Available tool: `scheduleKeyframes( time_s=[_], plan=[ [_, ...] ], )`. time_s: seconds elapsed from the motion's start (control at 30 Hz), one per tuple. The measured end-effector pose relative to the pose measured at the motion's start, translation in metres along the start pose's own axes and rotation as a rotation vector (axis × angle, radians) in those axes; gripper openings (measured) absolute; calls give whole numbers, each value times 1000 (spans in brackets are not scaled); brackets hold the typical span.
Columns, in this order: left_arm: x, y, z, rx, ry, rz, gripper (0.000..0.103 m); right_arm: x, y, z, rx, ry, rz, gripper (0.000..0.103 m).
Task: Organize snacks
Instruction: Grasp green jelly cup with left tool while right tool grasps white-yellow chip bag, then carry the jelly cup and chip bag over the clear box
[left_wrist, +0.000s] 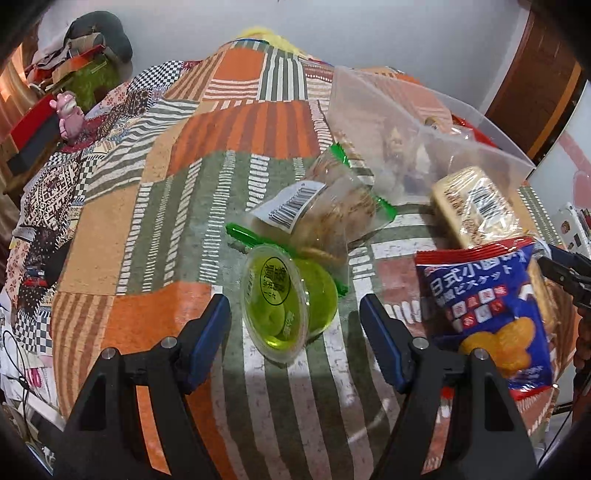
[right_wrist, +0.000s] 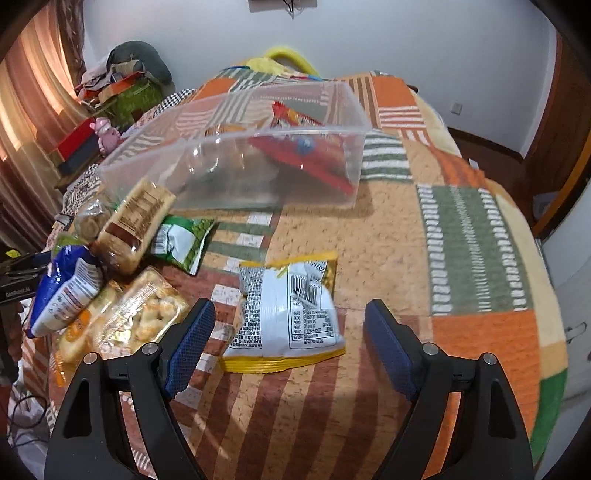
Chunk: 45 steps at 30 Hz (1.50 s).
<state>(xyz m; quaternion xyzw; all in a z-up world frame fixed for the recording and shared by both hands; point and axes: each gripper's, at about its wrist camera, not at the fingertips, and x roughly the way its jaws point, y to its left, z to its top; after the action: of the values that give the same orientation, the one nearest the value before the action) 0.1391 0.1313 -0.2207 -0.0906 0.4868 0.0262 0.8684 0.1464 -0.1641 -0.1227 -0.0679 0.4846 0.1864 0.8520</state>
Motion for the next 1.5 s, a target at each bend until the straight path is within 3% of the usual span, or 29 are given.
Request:
scheduleKeyframes(
  time_s=[0.13, 0.2, 0.27, 0.5, 1.07, 1.5],
  plan=[
    [8, -1, 2, -2, -6, -7, 67, 5, -2, -2, 1, 25, 16, 69],
    [10, -5, 3, 16, -12, 4, 58, 6, -4, -2, 2, 27, 11, 60],
    [10, -5, 4, 26, -16, 2, 52, 5, -4, -2, 3, 21, 9, 58],
    [0, -7, 2, 50, -48, 17, 43, 2, -6, -2, 4, 0, 19, 49],
    [-44, -12, 12, 39, -129, 11, 40, -28, -12, 10, 22, -100, 25, 47],
    [-87, -42, 63, 71, -286, -37, 40, -54, -4, 47, 10, -232, 38, 47]
  ],
)
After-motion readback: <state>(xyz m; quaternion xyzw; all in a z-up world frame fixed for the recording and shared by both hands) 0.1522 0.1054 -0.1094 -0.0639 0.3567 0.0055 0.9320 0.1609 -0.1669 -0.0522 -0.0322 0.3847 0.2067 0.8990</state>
